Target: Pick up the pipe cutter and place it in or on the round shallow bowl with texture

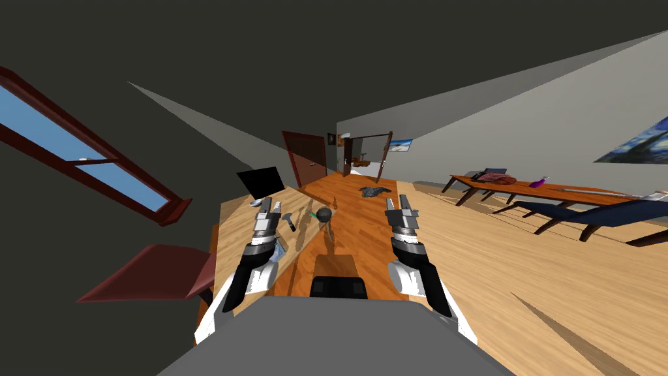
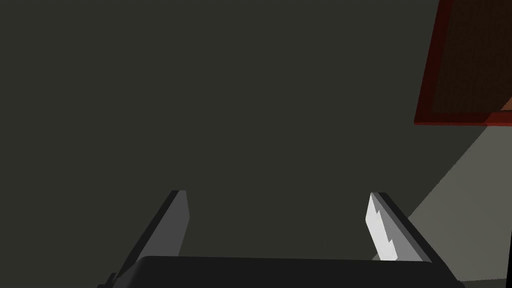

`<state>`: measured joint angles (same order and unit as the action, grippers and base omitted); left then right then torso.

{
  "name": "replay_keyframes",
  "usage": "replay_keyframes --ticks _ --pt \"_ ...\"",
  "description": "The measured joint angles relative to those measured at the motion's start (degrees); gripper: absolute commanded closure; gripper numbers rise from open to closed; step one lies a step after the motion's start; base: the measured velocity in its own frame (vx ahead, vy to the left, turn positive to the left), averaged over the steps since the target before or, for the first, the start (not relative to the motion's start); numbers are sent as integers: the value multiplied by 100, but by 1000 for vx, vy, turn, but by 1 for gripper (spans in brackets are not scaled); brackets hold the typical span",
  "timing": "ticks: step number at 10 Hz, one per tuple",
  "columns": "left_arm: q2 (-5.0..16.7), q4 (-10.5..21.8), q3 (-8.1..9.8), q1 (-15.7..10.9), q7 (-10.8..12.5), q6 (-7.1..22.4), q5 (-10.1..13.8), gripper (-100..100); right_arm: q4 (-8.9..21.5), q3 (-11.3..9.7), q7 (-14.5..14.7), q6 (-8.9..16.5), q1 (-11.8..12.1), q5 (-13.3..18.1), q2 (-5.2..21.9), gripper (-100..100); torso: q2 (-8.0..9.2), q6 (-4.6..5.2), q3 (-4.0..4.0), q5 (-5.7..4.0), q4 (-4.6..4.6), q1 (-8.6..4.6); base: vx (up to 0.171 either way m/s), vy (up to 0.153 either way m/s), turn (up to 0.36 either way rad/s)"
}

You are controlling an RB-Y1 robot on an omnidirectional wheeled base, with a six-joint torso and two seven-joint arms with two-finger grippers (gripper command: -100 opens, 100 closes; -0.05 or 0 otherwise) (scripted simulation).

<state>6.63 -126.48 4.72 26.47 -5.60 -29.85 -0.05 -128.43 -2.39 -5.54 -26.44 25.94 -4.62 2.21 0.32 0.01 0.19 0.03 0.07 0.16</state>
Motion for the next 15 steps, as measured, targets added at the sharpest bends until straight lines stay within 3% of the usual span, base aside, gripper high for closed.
replay_keyframes --ticks 15 --pt "686 2401 381 -377 -1247 -881 -70 -100 0 0 0 0 1 0 0 0 -27 -1 -15 -1 -5 -4 -29 20 -78"
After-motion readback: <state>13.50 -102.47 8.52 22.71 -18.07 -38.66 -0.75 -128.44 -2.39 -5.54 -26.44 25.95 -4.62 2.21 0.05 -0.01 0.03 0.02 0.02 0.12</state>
